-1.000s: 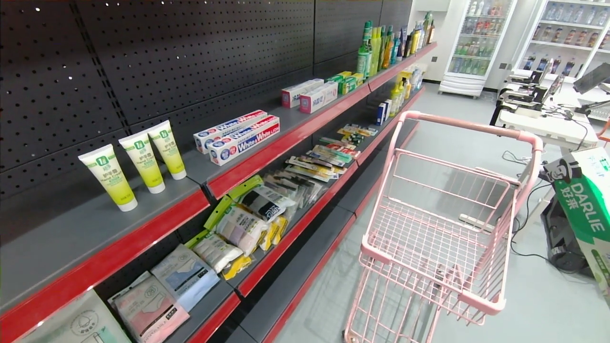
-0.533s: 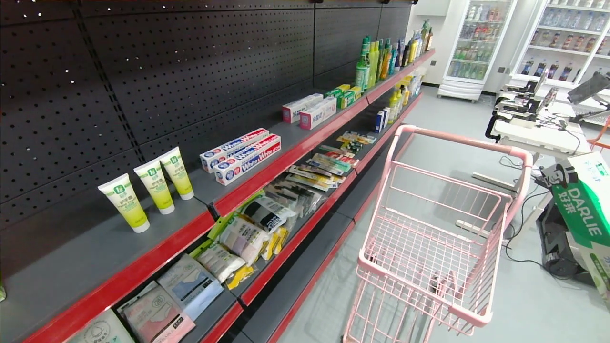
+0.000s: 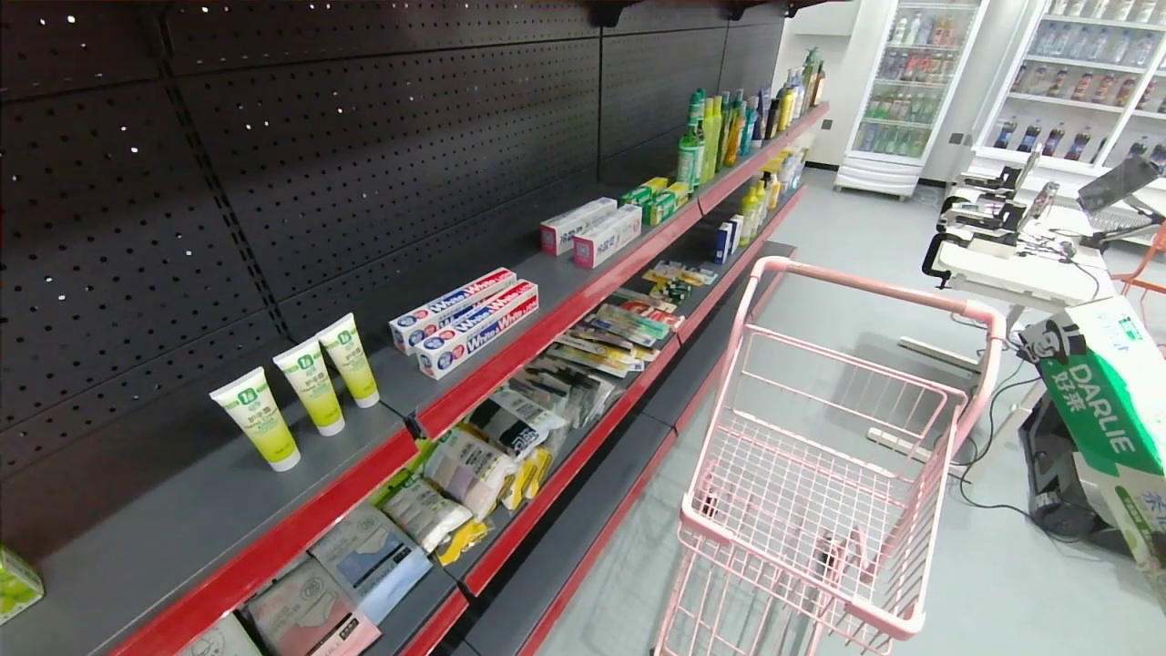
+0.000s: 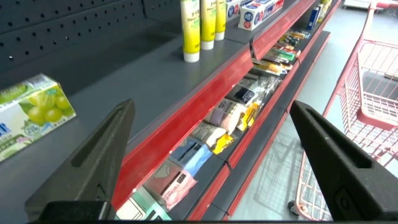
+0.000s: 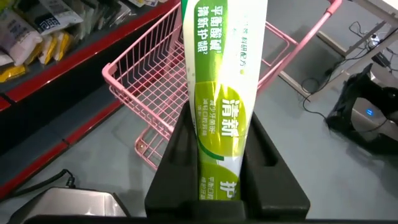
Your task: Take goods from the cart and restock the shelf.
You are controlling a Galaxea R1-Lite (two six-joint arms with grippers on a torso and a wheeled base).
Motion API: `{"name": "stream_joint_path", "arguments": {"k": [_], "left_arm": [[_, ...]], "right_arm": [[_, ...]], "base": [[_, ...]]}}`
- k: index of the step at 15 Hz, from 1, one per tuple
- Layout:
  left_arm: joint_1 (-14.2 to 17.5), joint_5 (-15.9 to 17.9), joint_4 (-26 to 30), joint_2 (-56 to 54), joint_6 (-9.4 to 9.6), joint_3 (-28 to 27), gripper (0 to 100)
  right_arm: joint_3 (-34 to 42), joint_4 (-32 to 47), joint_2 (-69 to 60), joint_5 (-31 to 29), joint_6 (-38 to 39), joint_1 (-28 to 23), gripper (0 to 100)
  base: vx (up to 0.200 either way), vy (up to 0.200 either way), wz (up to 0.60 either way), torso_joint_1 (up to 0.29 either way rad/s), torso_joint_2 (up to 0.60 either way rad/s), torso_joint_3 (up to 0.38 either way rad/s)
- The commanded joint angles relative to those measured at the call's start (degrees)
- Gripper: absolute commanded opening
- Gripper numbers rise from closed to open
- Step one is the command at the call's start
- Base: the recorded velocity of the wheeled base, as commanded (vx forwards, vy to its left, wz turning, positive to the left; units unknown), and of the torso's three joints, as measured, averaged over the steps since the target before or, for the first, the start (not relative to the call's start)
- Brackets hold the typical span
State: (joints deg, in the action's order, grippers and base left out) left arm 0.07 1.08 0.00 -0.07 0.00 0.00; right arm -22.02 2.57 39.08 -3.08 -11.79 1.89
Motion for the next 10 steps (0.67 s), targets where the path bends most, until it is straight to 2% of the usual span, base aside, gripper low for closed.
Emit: {"name": "stream_joint_path", "arguments": {"k": [1,10], "left_arm": [[0.01,-0.03,0.00,0.07,0.00,0.00,100],[0.01,-0.03,0.00,0.07,0.00,0.00,100]], "right_arm": [[-0.13,-0.02,1.00,0.01,-0.08,0.04,0],[-0.57,-0.11,1.87,0.36,-1.48,0.13,0]], "base": [[0.000,0.000,0.00,0.168,-0.35,-0.188],[0.000,0.000,0.00,0.156,-0.32,-0.170]]}}
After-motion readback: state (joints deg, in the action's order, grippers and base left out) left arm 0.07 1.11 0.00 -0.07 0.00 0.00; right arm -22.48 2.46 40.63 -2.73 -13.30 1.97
